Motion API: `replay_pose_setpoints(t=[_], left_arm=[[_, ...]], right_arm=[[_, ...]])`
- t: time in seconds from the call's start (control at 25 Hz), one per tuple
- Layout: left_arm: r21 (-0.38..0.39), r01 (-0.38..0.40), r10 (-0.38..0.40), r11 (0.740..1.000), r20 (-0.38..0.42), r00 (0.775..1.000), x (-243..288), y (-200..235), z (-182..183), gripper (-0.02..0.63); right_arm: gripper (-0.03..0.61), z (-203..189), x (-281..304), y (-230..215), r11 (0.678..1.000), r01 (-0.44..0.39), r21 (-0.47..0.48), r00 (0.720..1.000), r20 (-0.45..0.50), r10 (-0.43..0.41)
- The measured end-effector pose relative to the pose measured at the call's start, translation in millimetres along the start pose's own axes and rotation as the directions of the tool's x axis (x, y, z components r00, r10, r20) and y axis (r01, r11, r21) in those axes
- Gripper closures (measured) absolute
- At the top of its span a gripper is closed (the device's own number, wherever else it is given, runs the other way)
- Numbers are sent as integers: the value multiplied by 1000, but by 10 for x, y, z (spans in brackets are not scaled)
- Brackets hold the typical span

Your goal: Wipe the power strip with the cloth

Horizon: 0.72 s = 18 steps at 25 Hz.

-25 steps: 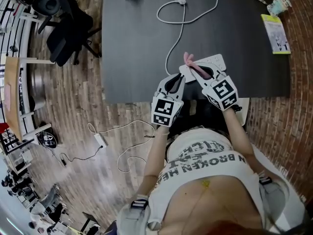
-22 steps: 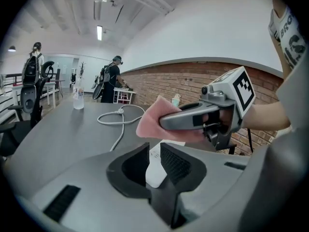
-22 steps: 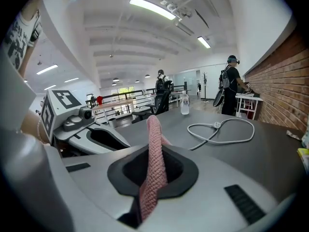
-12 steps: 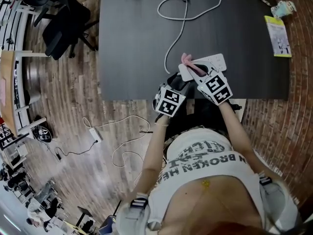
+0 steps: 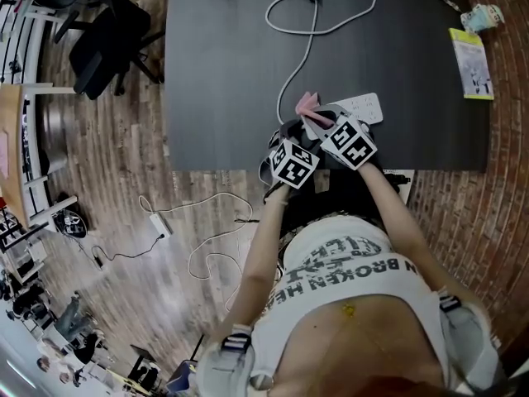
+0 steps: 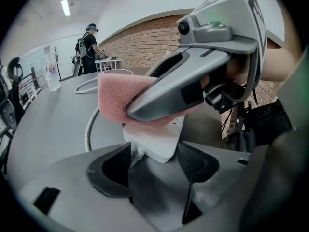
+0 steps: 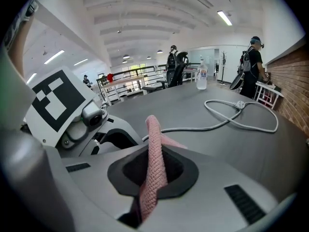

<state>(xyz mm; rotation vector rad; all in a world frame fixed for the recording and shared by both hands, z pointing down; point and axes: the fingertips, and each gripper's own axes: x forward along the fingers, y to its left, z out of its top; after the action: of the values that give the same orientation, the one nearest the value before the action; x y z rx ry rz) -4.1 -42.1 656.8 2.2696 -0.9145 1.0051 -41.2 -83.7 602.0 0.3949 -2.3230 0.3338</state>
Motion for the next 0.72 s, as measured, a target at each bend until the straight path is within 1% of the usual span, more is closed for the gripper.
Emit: replay_pose_setpoints(t=[0.16,0.24,0.4,0.6,0.72], left_arm=[[10,23,-23,1000,4,1000,19,10,0,328],[31,29,-29,999,-8,1000,35,12,-9,330],[92,26,-20,995,-63,998,64,7,-59,330],[98,29,-23,995,-63,998,64,15,-69,330],[99,28,-22,995,-64,998,68,14,-71,330]], right_arm=[[561,-105,112,35,999,-30,-9,998,-62,30],[561,-160,153,50,999,-36,-15,996,-83,35],[561,-179,182,74,999,-22,-30,997,-78,20],[561,-173,182,81,998,0,-61,997,-83,-5],[561,-177,173,73,998,16,-57,996,-85,-21]])
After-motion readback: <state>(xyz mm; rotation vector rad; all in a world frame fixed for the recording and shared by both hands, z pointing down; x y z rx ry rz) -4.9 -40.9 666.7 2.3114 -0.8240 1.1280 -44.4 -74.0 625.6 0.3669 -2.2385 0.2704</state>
